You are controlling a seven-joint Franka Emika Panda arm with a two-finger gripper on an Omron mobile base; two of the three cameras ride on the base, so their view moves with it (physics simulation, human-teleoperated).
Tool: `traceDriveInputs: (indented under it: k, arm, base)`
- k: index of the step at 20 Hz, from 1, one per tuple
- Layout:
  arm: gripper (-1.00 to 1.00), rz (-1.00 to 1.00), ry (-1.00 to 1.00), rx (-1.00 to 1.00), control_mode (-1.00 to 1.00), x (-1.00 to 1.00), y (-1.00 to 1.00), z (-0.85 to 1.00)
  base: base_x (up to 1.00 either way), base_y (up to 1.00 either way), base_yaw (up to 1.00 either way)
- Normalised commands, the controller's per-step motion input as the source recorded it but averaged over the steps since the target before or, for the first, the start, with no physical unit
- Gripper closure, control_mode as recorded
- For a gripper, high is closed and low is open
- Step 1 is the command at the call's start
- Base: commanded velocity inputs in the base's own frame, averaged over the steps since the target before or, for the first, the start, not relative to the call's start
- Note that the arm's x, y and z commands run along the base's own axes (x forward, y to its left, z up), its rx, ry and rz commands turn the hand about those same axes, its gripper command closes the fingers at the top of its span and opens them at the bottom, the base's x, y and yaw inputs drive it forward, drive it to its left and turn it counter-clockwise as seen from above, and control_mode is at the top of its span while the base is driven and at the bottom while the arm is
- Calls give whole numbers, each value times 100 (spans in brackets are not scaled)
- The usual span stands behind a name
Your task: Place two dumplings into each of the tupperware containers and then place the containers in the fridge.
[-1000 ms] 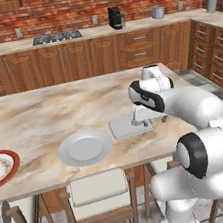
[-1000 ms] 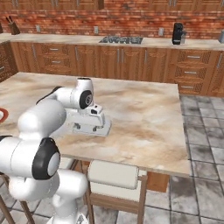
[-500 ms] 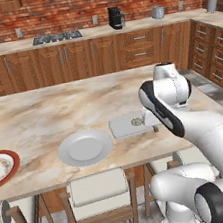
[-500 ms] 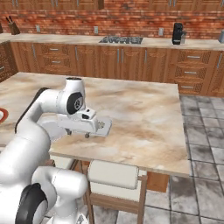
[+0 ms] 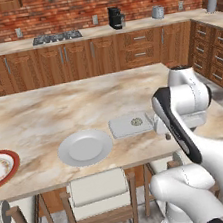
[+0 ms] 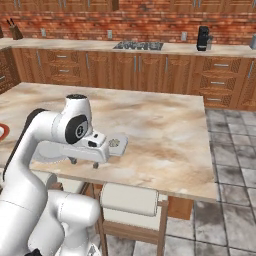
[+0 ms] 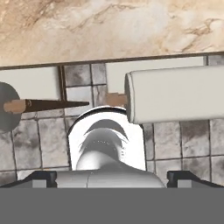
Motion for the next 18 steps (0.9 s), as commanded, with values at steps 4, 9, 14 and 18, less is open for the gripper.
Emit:
traceDriveInputs:
  k: [4,9,14,18]
  arm:
    - [-100,0,0,0,-100,-7,3,22]
    - [-100,0,0,0,100,-3,2,2]
    - [-100,0,0,0,100,0,0,0]
    - [-100,0,0,0,100,0,0,0]
  base:
    - [0,0,0]
    - [-62,36,0]
    - [-96,98,0]
    - [-33,100,0]
